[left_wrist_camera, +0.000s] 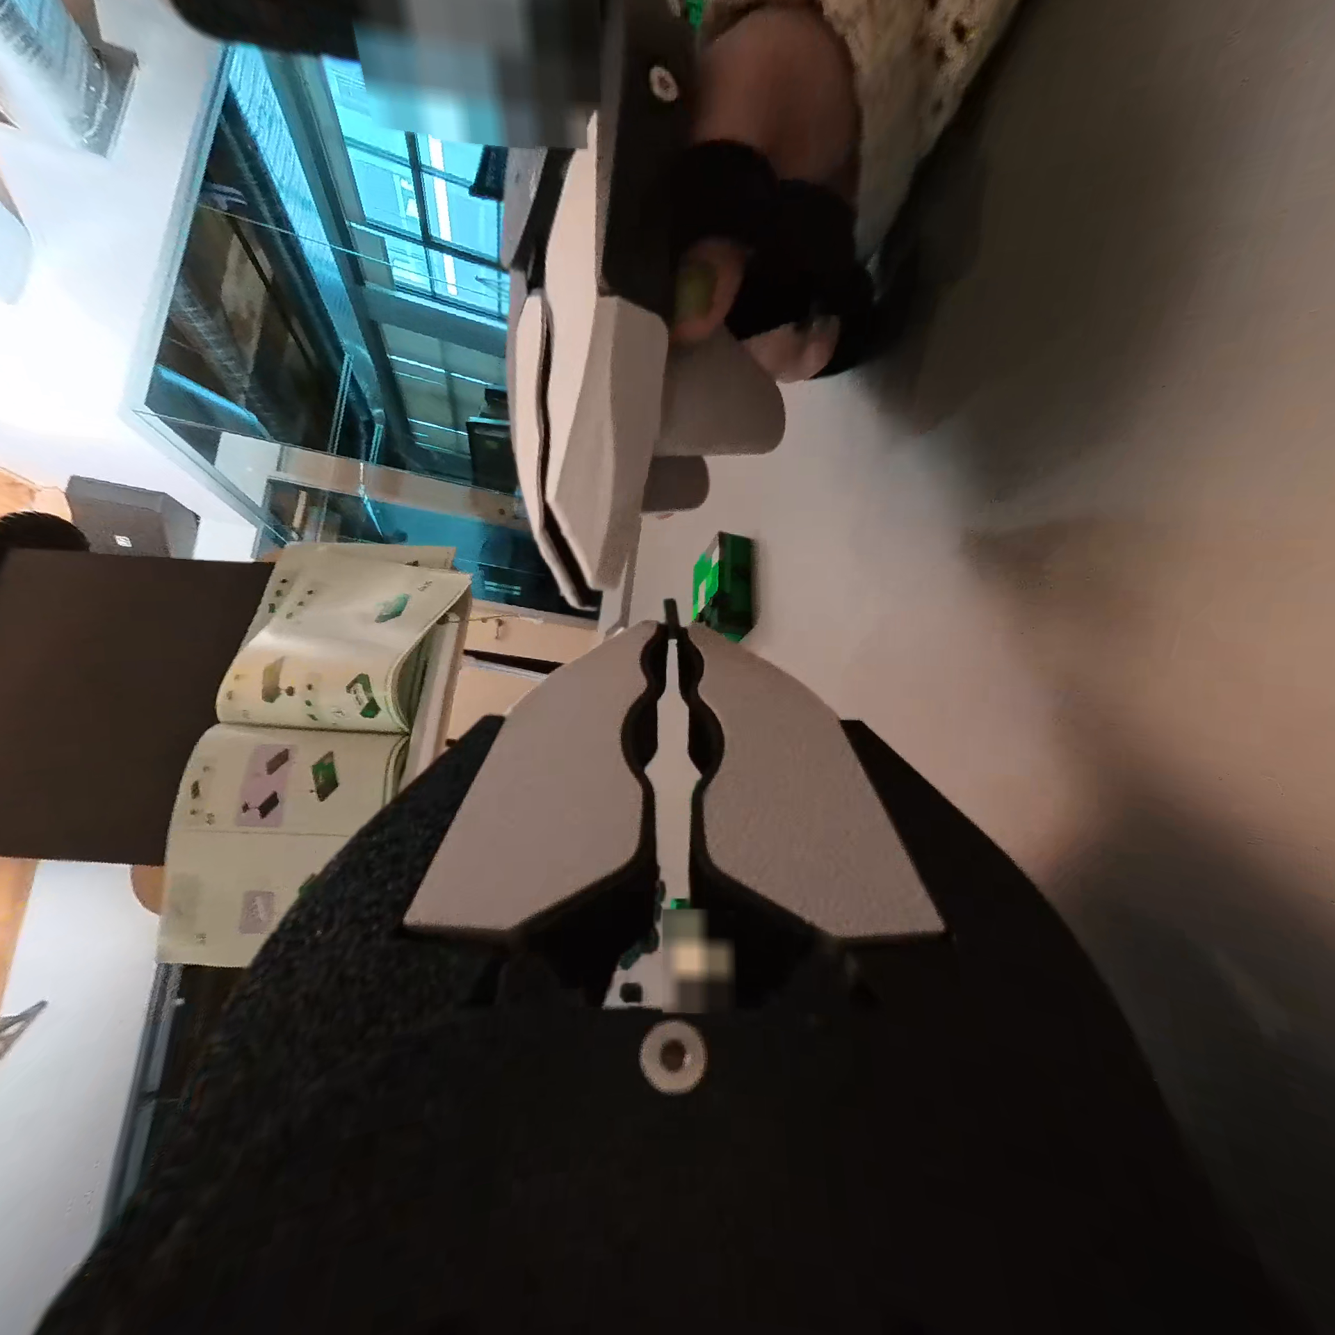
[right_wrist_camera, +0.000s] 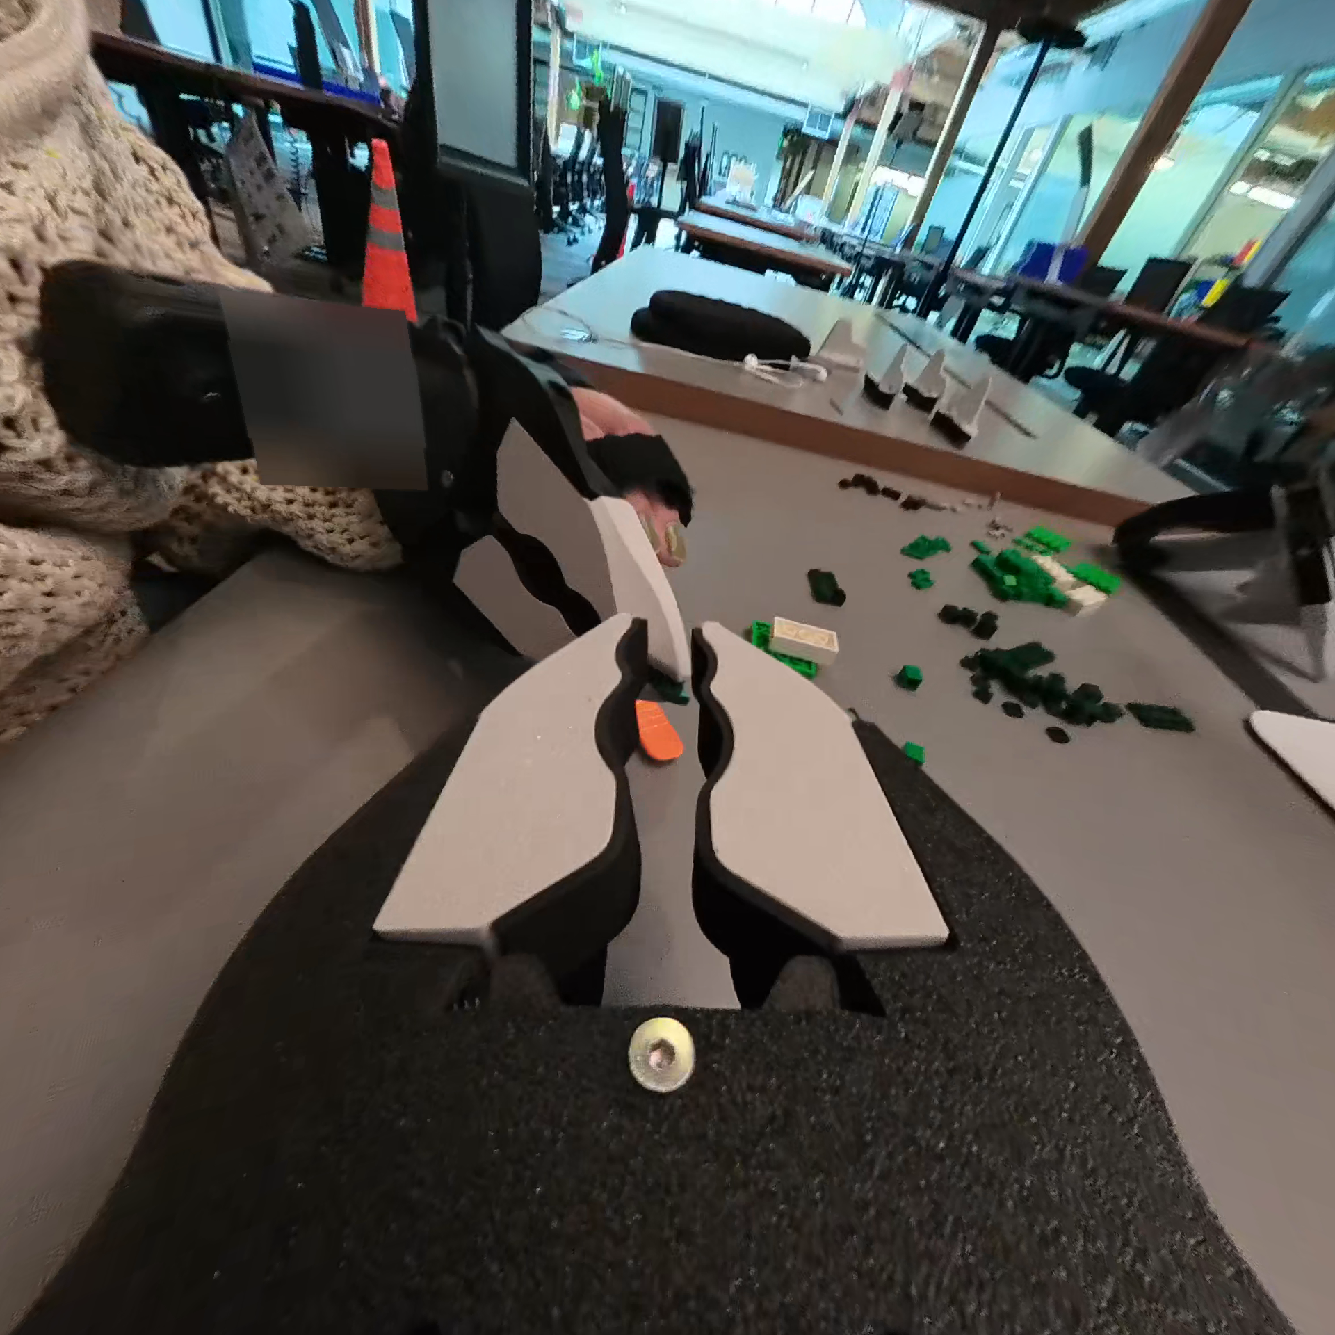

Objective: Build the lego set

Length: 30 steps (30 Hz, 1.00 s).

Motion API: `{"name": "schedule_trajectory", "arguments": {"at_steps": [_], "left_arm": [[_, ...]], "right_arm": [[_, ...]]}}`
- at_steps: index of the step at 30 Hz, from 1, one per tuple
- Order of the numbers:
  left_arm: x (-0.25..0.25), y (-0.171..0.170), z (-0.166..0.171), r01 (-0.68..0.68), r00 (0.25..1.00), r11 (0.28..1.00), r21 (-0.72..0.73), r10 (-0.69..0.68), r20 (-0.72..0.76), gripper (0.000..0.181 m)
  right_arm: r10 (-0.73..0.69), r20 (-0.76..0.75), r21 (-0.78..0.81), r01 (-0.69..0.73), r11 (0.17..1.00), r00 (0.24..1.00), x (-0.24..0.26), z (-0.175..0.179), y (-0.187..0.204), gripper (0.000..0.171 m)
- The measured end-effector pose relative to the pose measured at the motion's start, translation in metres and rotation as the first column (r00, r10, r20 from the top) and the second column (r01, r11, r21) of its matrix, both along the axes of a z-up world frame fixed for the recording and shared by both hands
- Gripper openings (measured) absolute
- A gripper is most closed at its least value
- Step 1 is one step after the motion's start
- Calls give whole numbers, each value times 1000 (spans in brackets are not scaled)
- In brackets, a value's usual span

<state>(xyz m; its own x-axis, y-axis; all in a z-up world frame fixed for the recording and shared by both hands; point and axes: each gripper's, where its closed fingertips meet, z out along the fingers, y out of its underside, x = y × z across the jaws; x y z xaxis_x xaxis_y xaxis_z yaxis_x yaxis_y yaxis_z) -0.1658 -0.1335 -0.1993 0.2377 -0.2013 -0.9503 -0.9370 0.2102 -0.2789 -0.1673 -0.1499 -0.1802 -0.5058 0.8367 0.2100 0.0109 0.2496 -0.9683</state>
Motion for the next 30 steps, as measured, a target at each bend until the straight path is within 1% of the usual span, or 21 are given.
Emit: {"name": "schedule_trajectory", "arguments": {"at_steps": [6,11,15,19,30], "left_arm": [[-2,-1,3,-4,1000,1000,24,4,-14,2],[2,-4,4,33,999,999,25,-33,-1,2],[2,-5,6,42,999,999,26,-42,15,2],[2,-6,6,47,999,999,22,-47,17,2],[4,-7,5,57,998,998,18,-57,20,2]], "right_arm": [[35,122,-47,-30,998,992,0,-9,2,17],[74,189,-76,-60,995,979,2,-15,1,15],[77,207,-79,-62,995,975,1,-16,1,13],[88,219,-69,-75,995,972,2,-18,-1,8],[117,241,-100,-95,990,963,4,-18,-1,8]]}}
